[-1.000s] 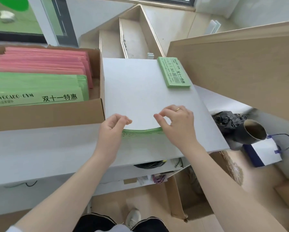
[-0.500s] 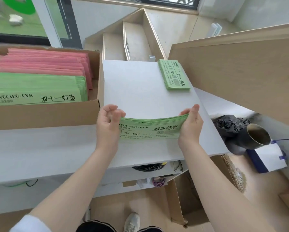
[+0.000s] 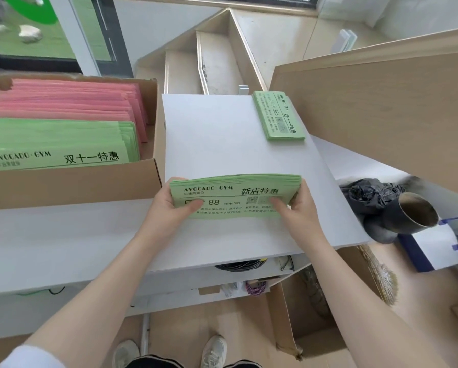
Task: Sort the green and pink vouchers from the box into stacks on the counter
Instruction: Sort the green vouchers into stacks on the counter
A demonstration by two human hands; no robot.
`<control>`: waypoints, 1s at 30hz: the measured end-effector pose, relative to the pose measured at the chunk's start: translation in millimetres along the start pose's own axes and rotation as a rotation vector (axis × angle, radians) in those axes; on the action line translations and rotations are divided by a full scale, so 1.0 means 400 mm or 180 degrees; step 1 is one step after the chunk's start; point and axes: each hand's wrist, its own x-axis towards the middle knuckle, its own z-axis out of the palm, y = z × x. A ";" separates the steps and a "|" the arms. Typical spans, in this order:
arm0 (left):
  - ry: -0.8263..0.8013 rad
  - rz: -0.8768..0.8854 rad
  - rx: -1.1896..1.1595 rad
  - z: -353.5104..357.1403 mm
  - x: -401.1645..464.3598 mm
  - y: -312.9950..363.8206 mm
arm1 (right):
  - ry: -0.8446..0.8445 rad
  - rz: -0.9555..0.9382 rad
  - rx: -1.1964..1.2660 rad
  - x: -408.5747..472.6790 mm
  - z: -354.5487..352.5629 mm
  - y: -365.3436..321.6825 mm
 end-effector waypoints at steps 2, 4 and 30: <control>0.0056 0.0045 -0.0087 0.011 0.008 0.014 | 0.0038 -0.0010 0.0225 0.009 0.000 -0.019; 0.0156 0.0123 -0.0241 0.020 0.017 0.028 | 0.0033 -0.0123 0.0573 0.015 -0.003 -0.042; -0.0251 -0.0288 0.0367 0.074 0.055 0.024 | -0.0407 -0.1628 -0.2706 0.085 -0.146 -0.048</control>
